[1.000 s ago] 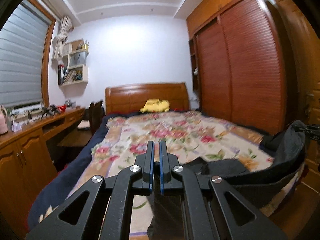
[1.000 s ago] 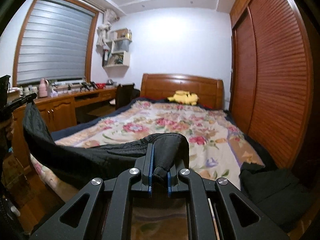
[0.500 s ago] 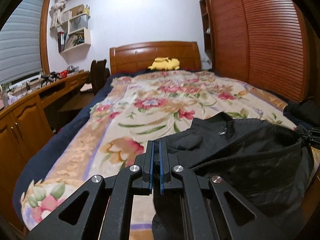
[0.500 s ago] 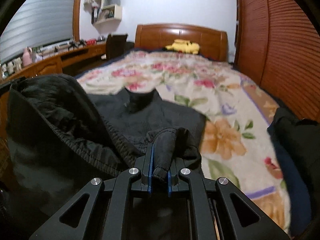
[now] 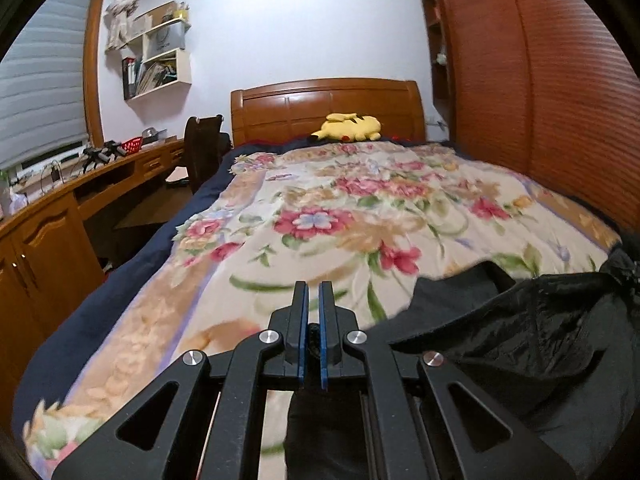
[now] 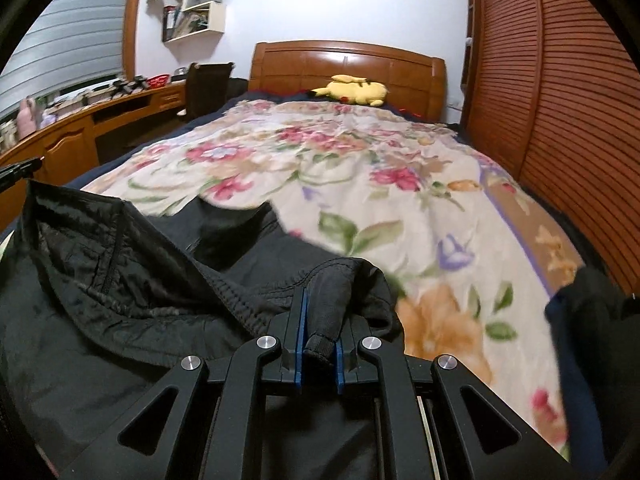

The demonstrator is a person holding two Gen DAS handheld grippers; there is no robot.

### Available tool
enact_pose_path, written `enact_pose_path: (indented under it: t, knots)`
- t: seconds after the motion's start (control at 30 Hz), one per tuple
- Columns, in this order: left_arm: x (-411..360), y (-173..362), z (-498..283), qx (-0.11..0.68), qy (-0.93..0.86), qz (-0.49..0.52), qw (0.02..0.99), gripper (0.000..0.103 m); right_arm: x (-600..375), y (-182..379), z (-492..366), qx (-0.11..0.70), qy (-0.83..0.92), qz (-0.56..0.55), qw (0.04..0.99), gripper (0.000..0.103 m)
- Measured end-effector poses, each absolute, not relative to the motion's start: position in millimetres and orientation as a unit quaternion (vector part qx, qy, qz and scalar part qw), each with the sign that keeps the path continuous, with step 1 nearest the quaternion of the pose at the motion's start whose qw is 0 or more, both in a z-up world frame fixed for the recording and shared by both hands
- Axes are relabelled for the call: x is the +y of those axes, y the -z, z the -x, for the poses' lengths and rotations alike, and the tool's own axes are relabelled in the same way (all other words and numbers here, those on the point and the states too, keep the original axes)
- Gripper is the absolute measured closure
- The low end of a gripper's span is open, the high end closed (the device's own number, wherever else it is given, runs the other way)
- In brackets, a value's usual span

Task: Fold large clothes
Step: 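Lift the hem with both grippers and fold it over toward the collar, then lower the hem onto the jacket and open both grippers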

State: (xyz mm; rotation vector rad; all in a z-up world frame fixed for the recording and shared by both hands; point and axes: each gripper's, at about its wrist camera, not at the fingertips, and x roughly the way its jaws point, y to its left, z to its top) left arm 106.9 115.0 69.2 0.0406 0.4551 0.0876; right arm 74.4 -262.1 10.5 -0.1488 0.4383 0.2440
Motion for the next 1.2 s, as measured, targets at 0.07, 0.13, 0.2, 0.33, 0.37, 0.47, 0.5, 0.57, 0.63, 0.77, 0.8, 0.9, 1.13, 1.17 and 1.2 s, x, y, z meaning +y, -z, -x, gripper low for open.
enact_pose_path:
  t: [0.07, 0.13, 0.2, 0.33, 0.37, 0.47, 0.5, 0.57, 0.63, 0.77, 0.8, 0.9, 1.13, 1.17, 1.2]
  knots:
    - [113, -69, -126, 0.227, -0.043, -0.015, 0.973, 0.098, -260, -15, -95, 0.212, -0.110, 0.068, 0.969, 0.092]
    - [109, -70, -142, 0.226, -0.045, -0.019, 0.973, 0.098, -258, -20, -115, 0.204, -0.097, 0.061, 0.972, 0.092]
    - [105, -74, -155, 0.220, -0.048, -0.025, 0.974, 0.098, -258, -26, -137, 0.200, -0.084, 0.053, 0.975, 0.092]
    - [103, -77, -175, 0.217, -0.058, -0.033, 0.974, 0.098, -250, -29, -169, 0.196, -0.069, 0.047, 0.977, 0.092]
    - [103, -75, -179, 0.219, -0.059, -0.033, 0.973, 0.098, -247, -27, -178, 0.198, -0.066, 0.047, 0.977, 0.092]
    - [106, -68, -182, 0.229, -0.055, -0.022, 0.972, 0.098, -234, -16, -198, 0.211, -0.062, 0.048, 0.974, 0.092]
    - [107, -65, -181, 0.233, -0.050, -0.017, 0.971, 0.097, -229, -11, -203, 0.217, -0.062, 0.049, 0.973, 0.092]
    - [110, -56, -176, 0.242, -0.046, -0.010, 0.969, 0.092, -224, -7, -205, 0.224, -0.062, 0.051, 0.971, 0.092]
    - [109, -51, -172, 0.247, -0.044, -0.012, 0.968, 0.090, -223, -9, -212, 0.230, -0.064, 0.055, 0.970, 0.090]
    - [108, -45, -152, 0.252, -0.030, -0.003, 0.967, 0.056, -228, -16, -209, 0.230, -0.071, 0.049, 0.969, 0.082]
    - [106, -45, -149, 0.253, -0.028, -0.003, 0.967, 0.053, -231, -19, -205, 0.231, -0.072, 0.046, 0.969, 0.071]
    - [98, -42, -132, 0.255, -0.005, 0.000, 0.967, 0.024, -238, -27, -193, 0.214, -0.068, 0.038, 0.974, 0.030]
    - [63, -38, -98, 0.258, 0.027, -0.017, 0.966, 0.021, -247, -18, -177, 0.221, -0.056, 0.048, 0.973, 0.030]
    - [57, -35, -94, 0.264, 0.037, -0.013, 0.964, 0.021, -249, -16, -177, 0.228, -0.053, 0.053, 0.971, 0.030]
    - [54, -32, -91, 0.269, 0.044, -0.012, 0.962, 0.021, -251, -13, -176, 0.232, -0.051, 0.056, 0.970, 0.030]
